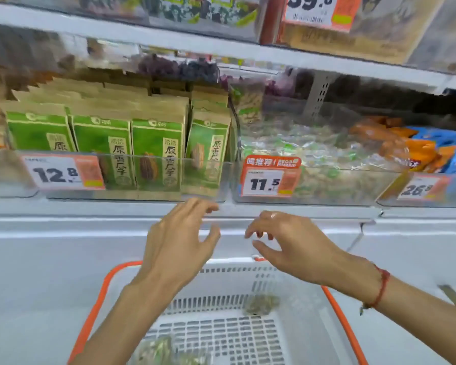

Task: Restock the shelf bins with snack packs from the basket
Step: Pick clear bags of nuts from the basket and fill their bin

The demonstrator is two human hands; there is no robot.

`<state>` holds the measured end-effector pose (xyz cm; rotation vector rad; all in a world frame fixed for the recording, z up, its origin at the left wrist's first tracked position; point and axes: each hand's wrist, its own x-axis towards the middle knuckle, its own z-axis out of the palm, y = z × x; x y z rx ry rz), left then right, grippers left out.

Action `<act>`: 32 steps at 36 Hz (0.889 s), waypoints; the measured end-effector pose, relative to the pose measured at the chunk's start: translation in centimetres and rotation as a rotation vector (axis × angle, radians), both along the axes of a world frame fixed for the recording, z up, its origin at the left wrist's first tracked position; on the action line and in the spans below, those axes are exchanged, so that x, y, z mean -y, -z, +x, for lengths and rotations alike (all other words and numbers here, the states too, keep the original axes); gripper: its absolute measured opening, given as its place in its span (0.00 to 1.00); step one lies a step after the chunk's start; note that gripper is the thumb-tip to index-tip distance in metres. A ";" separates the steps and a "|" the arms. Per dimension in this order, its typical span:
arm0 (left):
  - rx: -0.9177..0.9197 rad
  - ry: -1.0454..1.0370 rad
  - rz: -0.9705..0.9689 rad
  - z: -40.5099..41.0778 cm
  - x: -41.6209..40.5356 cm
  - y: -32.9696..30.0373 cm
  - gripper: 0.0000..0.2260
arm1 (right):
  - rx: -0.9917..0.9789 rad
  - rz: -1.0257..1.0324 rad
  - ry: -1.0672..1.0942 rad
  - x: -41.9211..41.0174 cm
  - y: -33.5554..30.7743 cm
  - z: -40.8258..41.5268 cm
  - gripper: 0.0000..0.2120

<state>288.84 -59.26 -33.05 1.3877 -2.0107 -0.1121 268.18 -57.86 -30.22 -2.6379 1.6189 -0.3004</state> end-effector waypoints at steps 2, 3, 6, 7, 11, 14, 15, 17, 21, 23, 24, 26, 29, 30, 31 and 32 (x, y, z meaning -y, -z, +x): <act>0.115 -0.023 0.259 1.5 -0.3 2.4 0.10 | -0.129 0.162 -0.019 -0.1 3.3 0.7 0.11; 0.179 -0.030 0.381 2.4 -0.3 3.8 0.10 | -0.183 0.231 -0.018 0.0 5.1 1.2 0.12; 0.367 -0.029 0.660 4.6 -0.1 8.9 0.10 | -0.293 0.436 -0.019 0.1 11.4 2.4 0.15; 0.438 -0.028 0.755 5.3 -0.3 10.7 0.10 | -0.308 0.507 -0.017 0.2 13.6 2.8 0.15; 0.634 -0.042 1.055 7.6 -2.6 17.7 0.14 | -0.286 0.740 -0.013 -0.8 22.2 5.4 0.18; 0.860 -0.091 0.987 8.4 -5.8 21.9 0.16 | -0.202 0.819 0.048 -2.8 27.7 7.3 0.27; 0.942 -0.093 0.936 8.3 -6.8 22.8 0.17 | -0.184 0.828 0.065 -3.4 29.1 8.0 0.29; 1.006 -0.079 0.874 7.9 -8.3 24.0 0.20 | -0.179 0.837 0.082 -4.5 31.1 9.2 0.32; 0.885 -0.082 0.860 8.3 -8.9 25.8 0.29 | -0.258 0.729 0.163 -5.1 32.1 10.9 0.28; 0.790 -0.067 0.876 8.6 -8.3 26.2 0.28 | -0.310 0.702 0.171 -4.6 31.8 10.6 0.18; 0.778 -0.045 0.879 8.7 -7.9 26.2 0.26 | -0.317 0.734 0.182 -4.3 31.5 10.3 0.12; 0.832 -0.018 0.882 8.7 -7.0 25.8 0.25 | -0.254 0.832 0.205 -4.0 31.2 9.3 0.13; 1.037 0.033 0.852 8.6 -6.0 25.1 0.25 | -0.163 0.887 0.233 -3.7 30.5 7.6 0.17; 1.097 0.060 0.839 8.6 -5.9 24.8 0.22 | -0.147 0.893 0.222 -3.5 30.2 6.9 0.15; 1.136 0.078 0.844 8.6 -5.8 24.5 0.19 | -0.119 0.904 0.211 -3.2 29.8 6.2 0.14; 1.142 0.084 0.855 8.7 -5.7 24.3 0.17 | -0.067 0.927 0.216 -2.9 29.2 5.6 0.17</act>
